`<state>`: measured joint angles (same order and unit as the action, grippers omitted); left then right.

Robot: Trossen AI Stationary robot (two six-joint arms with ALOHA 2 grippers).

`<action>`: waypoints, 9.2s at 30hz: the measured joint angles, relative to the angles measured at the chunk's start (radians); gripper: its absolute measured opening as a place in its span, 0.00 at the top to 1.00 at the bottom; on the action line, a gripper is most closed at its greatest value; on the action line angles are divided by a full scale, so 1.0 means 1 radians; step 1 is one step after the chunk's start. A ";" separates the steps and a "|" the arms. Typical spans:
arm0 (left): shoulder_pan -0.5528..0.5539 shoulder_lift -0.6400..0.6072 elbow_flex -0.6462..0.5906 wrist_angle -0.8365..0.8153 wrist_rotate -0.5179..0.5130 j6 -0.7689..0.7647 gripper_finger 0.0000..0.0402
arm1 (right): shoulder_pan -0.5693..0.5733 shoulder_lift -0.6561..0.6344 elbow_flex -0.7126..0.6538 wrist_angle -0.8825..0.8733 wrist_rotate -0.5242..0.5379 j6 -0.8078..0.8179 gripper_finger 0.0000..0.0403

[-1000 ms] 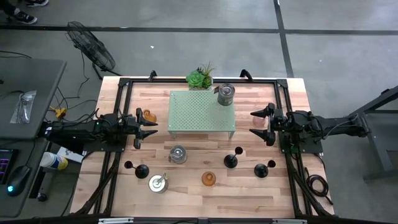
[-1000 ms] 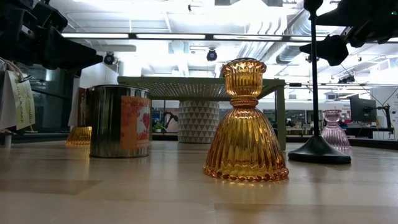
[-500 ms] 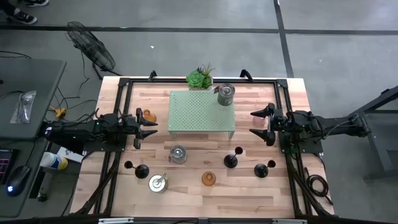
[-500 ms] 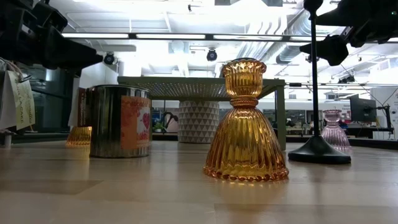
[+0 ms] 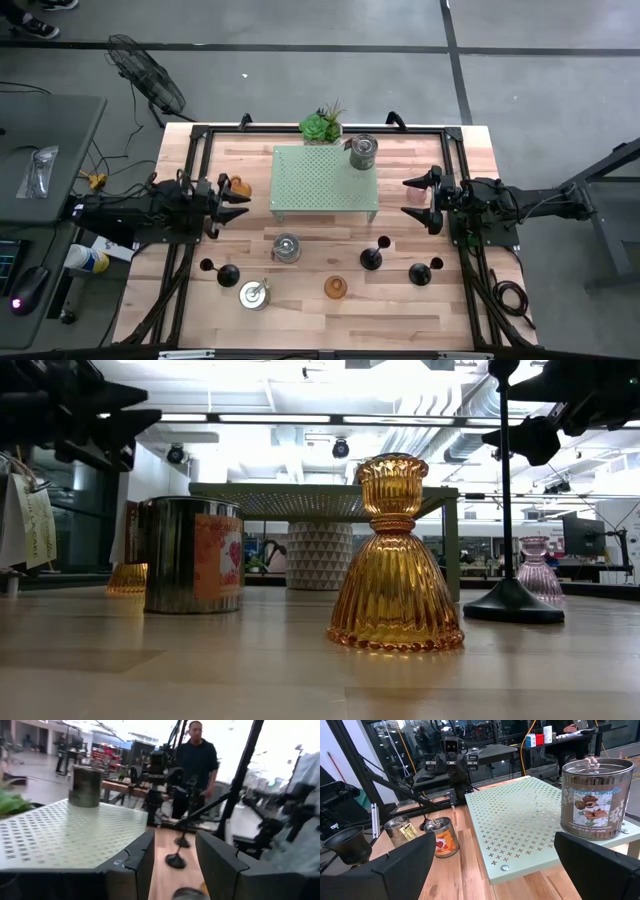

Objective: Pick & Place candle stick holders
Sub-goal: Put the bottom silver scented candle on the shelf

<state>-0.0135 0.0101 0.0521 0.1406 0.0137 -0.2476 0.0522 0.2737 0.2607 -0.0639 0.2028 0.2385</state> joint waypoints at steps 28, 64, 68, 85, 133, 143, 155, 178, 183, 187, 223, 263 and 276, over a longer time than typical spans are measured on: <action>0.000 0.591 0.648 -0.708 -0.099 -0.078 0.26 | 0.000 0.000 0.000 0.000 0.000 0.000 0.01; -0.372 1.316 1.062 -1.218 -0.148 -0.918 0.25 | 0.000 0.000 0.000 0.000 0.000 0.000 0.01; -0.391 1.348 1.062 -1.137 -0.160 -0.945 0.25 | 0.000 0.000 0.000 0.000 0.000 0.000 0.01; -0.570 1.394 1.062 -1.052 0.011 -0.406 0.25 | 0.000 0.000 0.000 0.000 0.000 0.000 0.01; -0.750 1.526 1.061 -0.980 -0.190 -0.204 0.03 | 0.000 0.000 0.000 0.000 0.000 0.000 0.01; -0.684 1.592 1.061 -0.957 -0.082 -0.204 0.03 | 0.000 0.000 0.000 0.000 0.000 0.000 0.01; -0.665 1.598 1.061 -0.865 -0.081 -0.229 0.03 | 0.000 0.000 0.000 0.000 0.000 0.000 0.01; -0.614 1.600 1.061 -0.828 -0.108 -0.454 0.03 | 0.000 0.000 0.000 0.000 0.000 0.000 0.01; -0.615 1.625 1.065 -0.816 -0.120 -0.576 0.03 | 0.000 0.000 0.000 0.000 0.000 0.000 0.01; -0.615 1.635 1.067 -0.809 -0.138 -0.670 0.03 | 0.000 0.000 0.000 0.000 0.000 0.000 0.01; -0.615 1.673 1.062 -0.889 -0.261 -0.947 0.10 | 0.000 0.000 0.000 0.000 0.000 0.000 0.01; -0.615 1.431 1.085 -0.946 -0.133 -1.014 0.11 | 0.000 0.000 0.000 0.000 0.000 0.000 0.01; -0.518 1.439 1.507 -1.268 -0.293 -0.826 0.12 | 0.000 0.000 0.000 0.000 0.000 0.000 0.01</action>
<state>-0.5313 1.4487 1.5595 -1.1272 -0.2796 -1.0734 0.0522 0.2737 0.2611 -0.0639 0.2028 0.2385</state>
